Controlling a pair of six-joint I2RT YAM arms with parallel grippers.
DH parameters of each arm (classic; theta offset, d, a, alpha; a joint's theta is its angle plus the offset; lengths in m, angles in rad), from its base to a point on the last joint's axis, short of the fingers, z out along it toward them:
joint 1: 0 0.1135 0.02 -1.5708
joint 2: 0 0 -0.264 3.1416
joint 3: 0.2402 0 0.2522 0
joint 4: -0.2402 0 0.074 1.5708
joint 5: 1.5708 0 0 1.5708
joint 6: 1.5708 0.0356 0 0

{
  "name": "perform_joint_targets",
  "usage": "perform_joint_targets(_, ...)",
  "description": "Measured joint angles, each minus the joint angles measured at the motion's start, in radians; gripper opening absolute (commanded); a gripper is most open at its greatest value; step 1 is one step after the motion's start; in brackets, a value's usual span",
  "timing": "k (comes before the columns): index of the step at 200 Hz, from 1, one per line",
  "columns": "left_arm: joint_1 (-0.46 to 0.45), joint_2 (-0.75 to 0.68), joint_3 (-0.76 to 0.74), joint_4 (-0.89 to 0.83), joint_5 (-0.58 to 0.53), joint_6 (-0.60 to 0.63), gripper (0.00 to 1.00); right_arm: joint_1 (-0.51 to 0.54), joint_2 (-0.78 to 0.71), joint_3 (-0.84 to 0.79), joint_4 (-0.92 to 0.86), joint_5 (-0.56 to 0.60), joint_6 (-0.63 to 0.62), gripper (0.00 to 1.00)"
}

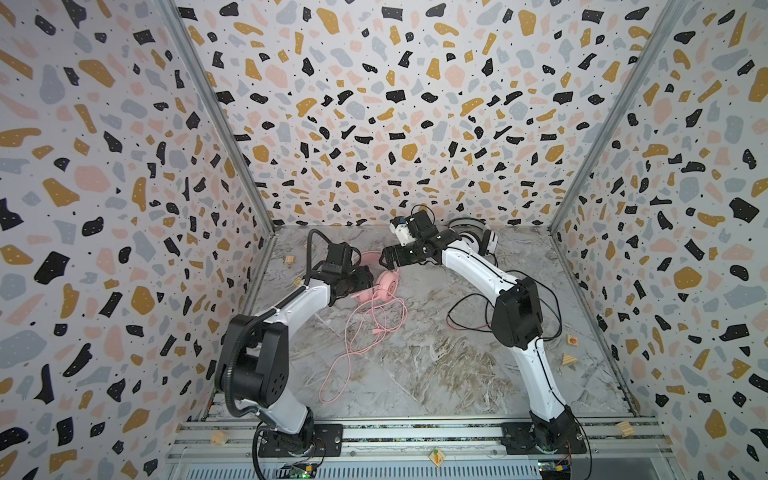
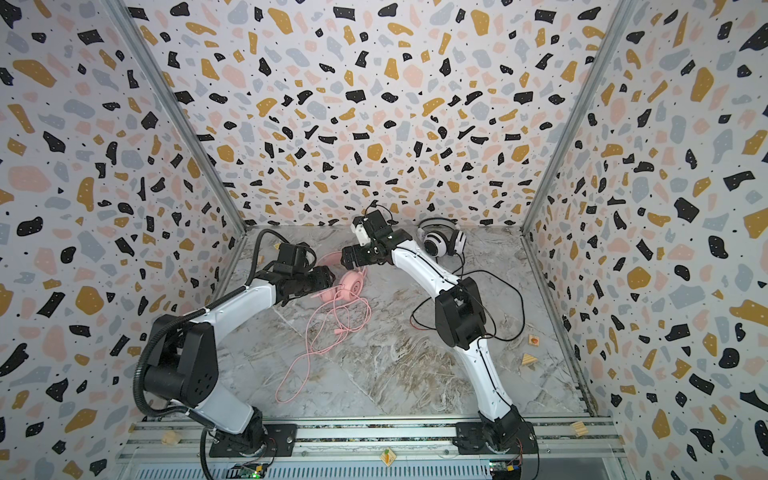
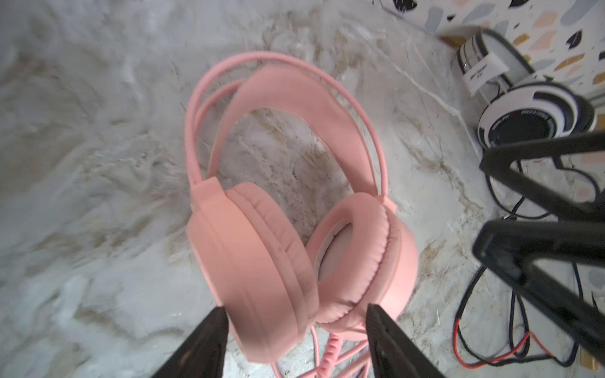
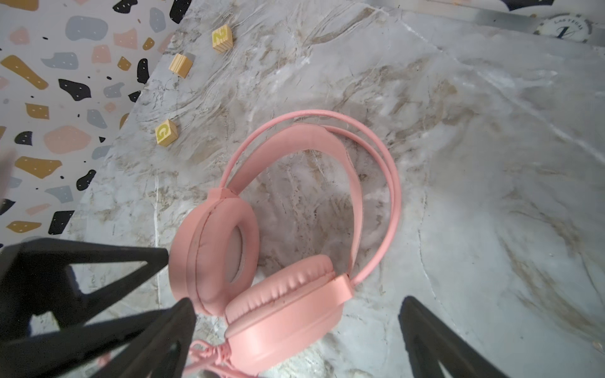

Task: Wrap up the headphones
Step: 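Move the right gripper over the pink headphones beside the left gripper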

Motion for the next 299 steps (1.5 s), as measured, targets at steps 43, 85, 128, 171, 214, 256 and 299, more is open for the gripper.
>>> perform_joint_targets(43, 0.019, -0.156, 0.0, -0.019, -0.08, -0.003, 0.76, 0.032, -0.018, -0.05, -0.031, 0.078, 0.04, 0.99)
perform_joint_targets(85, 0.063, -0.219, -0.039, -0.035, -0.134, 0.002, 0.76, 0.089, -0.018, -0.099, 0.008, 0.153, 0.14, 0.99)
perform_joint_targets(128, 0.078, -0.227, -0.056, -0.051, -0.14, 0.022, 0.76, 0.142, -0.018, -0.099, 0.055, 0.246, 0.232, 0.99)
perform_joint_targets(171, 0.082, -0.227, -0.056, -0.051, -0.127, 0.034, 0.76, 0.159, 0.023, -0.061, 0.05, 0.329, 0.266, 0.99)
perform_joint_targets(214, 0.084, -0.227, -0.056, -0.051, -0.115, 0.045, 0.76, 0.15, 0.071, -0.069, 0.009, 0.362, 0.264, 0.99)
perform_joint_targets(256, 0.085, -0.229, -0.075, -0.052, -0.115, 0.05, 0.76, 0.105, 0.011, -0.175, 0.024, 0.316, 0.209, 0.99)
perform_joint_targets(299, 0.085, -0.27, -0.104, -0.053, -0.127, 0.055, 0.76, 0.02, -0.028, -0.172, -0.043, 0.306, 0.095, 0.99)
